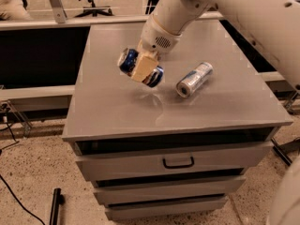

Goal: Knock pepsi can over

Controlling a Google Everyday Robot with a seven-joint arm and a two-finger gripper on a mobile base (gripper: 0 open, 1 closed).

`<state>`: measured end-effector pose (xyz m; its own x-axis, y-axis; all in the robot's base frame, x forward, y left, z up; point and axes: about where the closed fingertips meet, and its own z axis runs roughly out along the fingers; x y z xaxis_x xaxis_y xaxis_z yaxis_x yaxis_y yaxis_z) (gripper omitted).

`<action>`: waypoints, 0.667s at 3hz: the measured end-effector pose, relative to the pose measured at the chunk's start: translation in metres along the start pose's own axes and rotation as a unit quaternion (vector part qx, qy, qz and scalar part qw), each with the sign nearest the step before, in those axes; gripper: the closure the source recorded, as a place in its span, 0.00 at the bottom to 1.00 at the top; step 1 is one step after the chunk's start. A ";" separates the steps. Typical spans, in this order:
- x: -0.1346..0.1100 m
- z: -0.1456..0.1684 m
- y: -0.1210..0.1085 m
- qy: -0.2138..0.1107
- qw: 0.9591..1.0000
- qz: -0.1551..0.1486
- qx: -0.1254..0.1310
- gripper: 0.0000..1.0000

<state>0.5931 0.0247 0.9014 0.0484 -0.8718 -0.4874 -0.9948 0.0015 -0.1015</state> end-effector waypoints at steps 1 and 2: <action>0.018 0.027 0.002 0.008 1.000 0.008 -0.018 0.27; 0.019 0.031 0.003 0.009 1.000 0.008 -0.021 0.04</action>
Offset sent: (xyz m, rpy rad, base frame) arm 0.0011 -0.0025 -0.0321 -0.0159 0.0380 0.0023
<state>0.5939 0.0234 0.8654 0.0319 -0.8802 -0.4736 -0.9983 -0.0048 -0.0582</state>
